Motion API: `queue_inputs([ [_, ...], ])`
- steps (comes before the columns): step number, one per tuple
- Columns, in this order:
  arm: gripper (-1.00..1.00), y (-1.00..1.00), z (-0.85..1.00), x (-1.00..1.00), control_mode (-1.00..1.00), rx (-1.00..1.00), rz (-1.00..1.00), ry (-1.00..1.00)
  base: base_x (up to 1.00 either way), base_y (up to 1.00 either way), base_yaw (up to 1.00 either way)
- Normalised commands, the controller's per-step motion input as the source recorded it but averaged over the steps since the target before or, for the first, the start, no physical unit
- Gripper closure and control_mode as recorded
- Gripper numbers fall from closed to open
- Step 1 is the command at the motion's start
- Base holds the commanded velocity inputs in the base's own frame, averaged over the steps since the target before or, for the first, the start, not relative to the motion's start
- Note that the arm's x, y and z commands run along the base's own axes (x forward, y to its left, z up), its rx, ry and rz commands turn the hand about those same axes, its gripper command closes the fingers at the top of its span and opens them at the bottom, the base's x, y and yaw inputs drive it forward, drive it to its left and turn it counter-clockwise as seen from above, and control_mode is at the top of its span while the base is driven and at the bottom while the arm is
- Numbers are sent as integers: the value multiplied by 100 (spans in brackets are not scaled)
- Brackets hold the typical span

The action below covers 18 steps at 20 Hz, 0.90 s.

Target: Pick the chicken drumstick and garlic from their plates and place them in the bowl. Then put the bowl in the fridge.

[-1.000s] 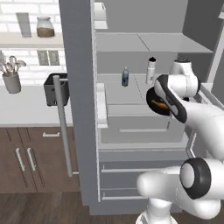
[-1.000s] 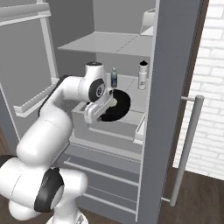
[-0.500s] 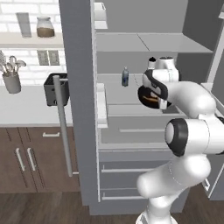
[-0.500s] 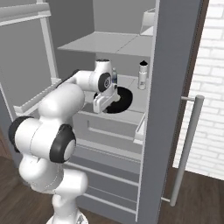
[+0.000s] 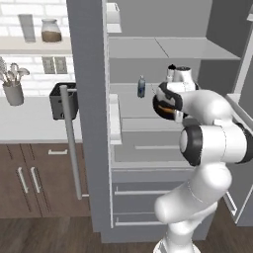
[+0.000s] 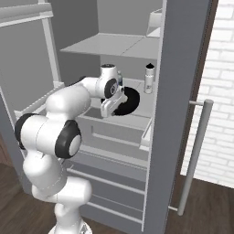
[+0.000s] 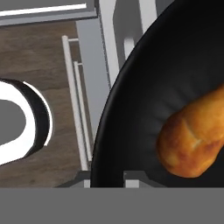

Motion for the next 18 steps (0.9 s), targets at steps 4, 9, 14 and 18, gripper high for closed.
queue_inputs([
  [4, 100, 0, -5, 88, -100, 0, 0, 0, 0, 0, 0],
  [9, 100, -1, -19, 85, -100, 0, 0, 0, 0, 0, 0],
  [14, 100, -3, -26, 60, -100, 0, 0, 0, 0, 0, 0],
  [18, 100, -7, -26, 55, -100, 0, 0, 0, 0, 0, 0],
])
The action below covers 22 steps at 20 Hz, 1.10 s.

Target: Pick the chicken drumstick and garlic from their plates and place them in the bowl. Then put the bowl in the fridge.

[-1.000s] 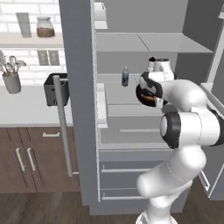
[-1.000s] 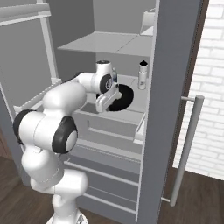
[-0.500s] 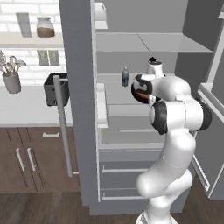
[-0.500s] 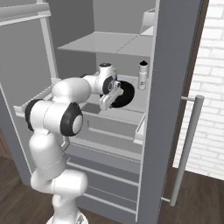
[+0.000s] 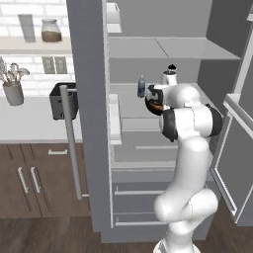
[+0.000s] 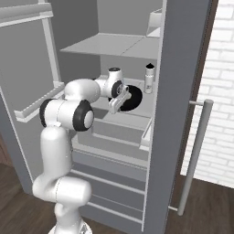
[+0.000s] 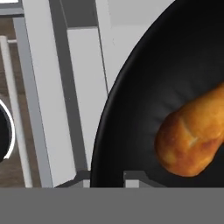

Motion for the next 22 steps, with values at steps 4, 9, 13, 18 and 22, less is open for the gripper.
queue_inputs([
  [4, 100, -7, -31, 52, -100, 0, 0, 0, 0, 0, 0],
  [9, 100, -7, -26, 52, -100, 0, 0, 0, 0, 0, 0],
  [13, 100, 0, -42, 8, -100, 0, 0, -1, 0, 0, 0],
  [18, -100, 1, -18, 0, -100, 0, 0, -4, 0, 0, 0],
  [22, -100, 5, 1, -23, -100, 0, 0, -11, 0, 0, 0],
])
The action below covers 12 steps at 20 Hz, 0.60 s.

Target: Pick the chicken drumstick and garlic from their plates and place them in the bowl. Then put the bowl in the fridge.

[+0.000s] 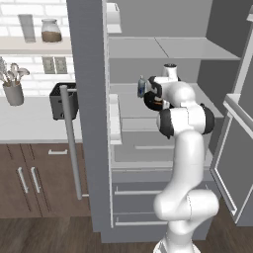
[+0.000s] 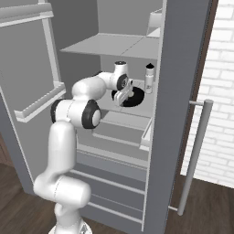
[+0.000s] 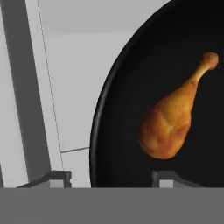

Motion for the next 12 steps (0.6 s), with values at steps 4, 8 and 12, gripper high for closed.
queue_inputs([
  [4, -100, 8, 10, -59, -100, 0, 0, -21, 0, 0, 0],
  [8, -100, 12, -1, -99, -100, -1, 0, -28, 0, 0, 0],
  [12, -100, 16, 0, -85, -100, -1, 1, -22, 0, 0, 0],
])
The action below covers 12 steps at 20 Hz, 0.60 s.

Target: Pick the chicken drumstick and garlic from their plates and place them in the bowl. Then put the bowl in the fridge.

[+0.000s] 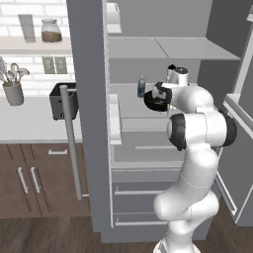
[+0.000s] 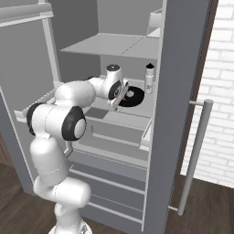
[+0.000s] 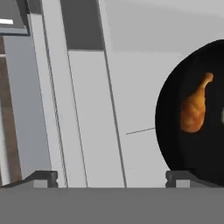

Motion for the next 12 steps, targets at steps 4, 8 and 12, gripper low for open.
queue_inputs([
  [4, -100, 19, 23, -96, -100, -1, 9, -2, 0, 0, 0],
  [8, -100, 21, 25, -100, -100, -4, 2, 0, 0, 0, 0],
  [12, -100, 37, -4, -100, -100, -4, 0, 0, 0, 0, 0],
])
